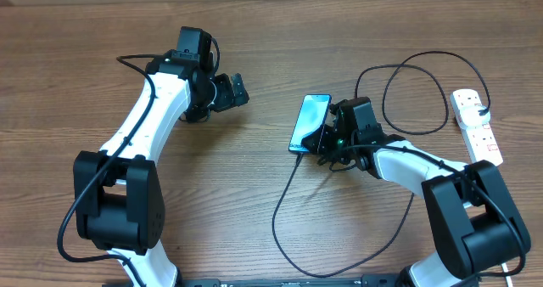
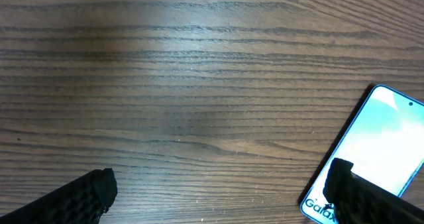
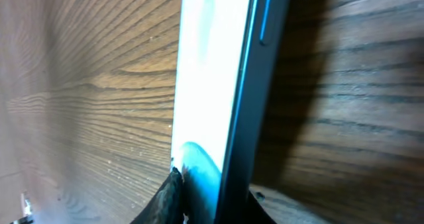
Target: Plug charger to phone and switch on socket
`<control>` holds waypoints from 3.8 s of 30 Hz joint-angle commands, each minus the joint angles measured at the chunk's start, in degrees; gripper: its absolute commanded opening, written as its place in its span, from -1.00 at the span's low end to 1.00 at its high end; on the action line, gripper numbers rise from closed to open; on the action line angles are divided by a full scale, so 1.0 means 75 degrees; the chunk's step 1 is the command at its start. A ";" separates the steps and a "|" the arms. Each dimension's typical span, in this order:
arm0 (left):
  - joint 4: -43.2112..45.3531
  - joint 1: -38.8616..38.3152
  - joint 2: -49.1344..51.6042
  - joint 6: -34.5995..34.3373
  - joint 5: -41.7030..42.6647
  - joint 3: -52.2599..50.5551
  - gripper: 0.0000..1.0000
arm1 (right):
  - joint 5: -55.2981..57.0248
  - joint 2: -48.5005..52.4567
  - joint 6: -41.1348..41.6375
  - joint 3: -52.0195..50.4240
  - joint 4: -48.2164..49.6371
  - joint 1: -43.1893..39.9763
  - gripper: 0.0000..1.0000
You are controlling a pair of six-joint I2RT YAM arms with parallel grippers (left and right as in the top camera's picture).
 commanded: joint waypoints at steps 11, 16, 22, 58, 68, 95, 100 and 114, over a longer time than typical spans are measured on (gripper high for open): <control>0.0009 -0.0015 -0.0192 0.0143 -0.0093 0.0006 0.99 | 0.0251 0.0087 -0.0061 0.0061 0.0009 0.0023 -0.19; 0.0006 -0.0015 -0.0192 0.0143 -0.0093 0.0006 0.99 | 0.0254 0.0087 -0.0061 0.0061 0.0009 0.0023 -0.07; 0.0006 -0.0015 -0.0192 0.0143 -0.0093 0.0006 0.99 | 0.0256 0.0087 -0.0061 0.0061 0.0009 0.0023 0.05; 0.0009 -0.0015 -0.0192 0.0143 -0.0096 0.0006 0.99 | 0.1923 -0.0425 0.1180 0.0061 -0.0906 0.0032 0.84; 0.0009 -0.0015 -0.0192 0.0143 -0.0093 0.0006 0.99 | 0.1938 -0.0790 0.1163 0.0061 -0.1262 0.0032 0.79; 0.0015 -0.0003 -0.0192 0.0143 -0.0093 0.0006 0.99 | 0.2101 -0.2876 -0.1463 0.3354 -0.6892 -0.0493 -0.43; 0.0029 -0.0003 -0.0192 0.0143 -0.0093 0.0006 0.99 | 0.2285 -0.2873 -0.1737 0.3719 -0.7600 -0.1271 -0.35; 0.0029 -0.0003 -0.0192 0.0143 -0.0096 0.0006 0.99 | 0.2643 -0.2821 -0.2582 0.3710 -0.8177 -0.2072 -0.42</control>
